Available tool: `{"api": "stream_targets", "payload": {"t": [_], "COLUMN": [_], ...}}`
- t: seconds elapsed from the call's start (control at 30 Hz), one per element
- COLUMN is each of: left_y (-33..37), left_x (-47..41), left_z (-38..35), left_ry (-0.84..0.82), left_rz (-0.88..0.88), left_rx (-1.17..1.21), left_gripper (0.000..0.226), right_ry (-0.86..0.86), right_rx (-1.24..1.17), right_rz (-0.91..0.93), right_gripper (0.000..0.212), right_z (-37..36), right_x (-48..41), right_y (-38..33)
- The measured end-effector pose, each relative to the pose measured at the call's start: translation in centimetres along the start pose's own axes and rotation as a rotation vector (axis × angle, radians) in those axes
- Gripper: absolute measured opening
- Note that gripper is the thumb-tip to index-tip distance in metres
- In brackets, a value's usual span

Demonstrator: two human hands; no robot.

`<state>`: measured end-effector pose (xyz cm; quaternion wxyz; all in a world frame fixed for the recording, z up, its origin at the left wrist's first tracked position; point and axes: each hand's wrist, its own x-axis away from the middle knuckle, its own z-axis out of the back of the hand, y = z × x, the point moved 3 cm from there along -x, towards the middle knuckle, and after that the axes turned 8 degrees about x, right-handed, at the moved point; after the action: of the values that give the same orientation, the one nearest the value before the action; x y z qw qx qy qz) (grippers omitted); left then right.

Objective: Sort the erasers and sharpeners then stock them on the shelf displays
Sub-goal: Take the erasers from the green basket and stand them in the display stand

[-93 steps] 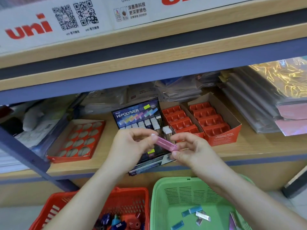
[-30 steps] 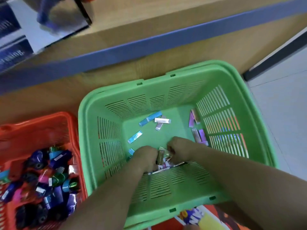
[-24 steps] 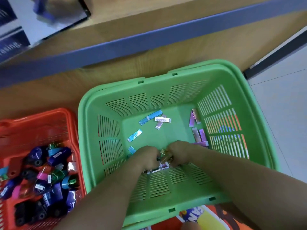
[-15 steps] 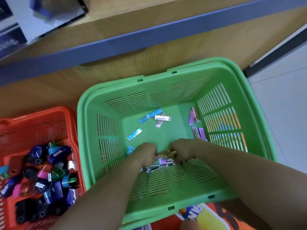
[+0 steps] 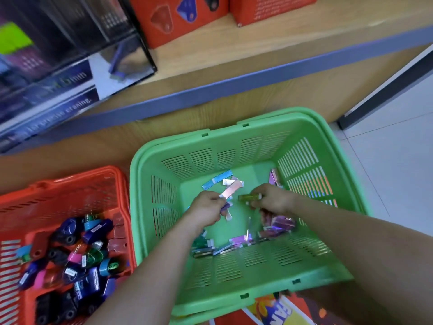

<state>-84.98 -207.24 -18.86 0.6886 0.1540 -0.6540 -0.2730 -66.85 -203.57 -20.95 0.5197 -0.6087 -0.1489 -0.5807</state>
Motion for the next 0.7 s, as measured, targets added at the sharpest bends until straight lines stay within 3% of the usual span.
{"api": "stream_targets", "payload": {"t": [0.1,0.23,0.37,0.53,0.7], "left_y": [0.9,2.8,5.1,8.1,10.9], "left_x": [2.7,7.1,11.1,15.6,19.3], "left_z": [0.6,0.7,0.5,0.6,1.1], "left_ry": [0.034,-0.018,-0.022,0.069,0.139], "left_rz": [-0.062,-0.161,-0.284,-0.482,-0.639], "left_rx": [0.227,0.353,0.376,0.471,0.506], "left_gripper": [0.017,0.015,0.023,0.009,0.009], "right_ry": [-0.016,-0.015,0.028,0.287,0.383], "right_rx": [-0.398,-0.676,-0.662,-0.659,-0.499], "right_rz": [0.045,0.155,0.33,0.425,0.547], "right_gripper": [0.023,0.037,0.01,0.008,0.013], "right_z": [1.0,1.3,0.9,1.7,2.5], "right_x": [2.4,6.0,10.6,15.8,21.2], "right_y": [-2.5,-6.8,-10.6,-13.7,-16.1]}}
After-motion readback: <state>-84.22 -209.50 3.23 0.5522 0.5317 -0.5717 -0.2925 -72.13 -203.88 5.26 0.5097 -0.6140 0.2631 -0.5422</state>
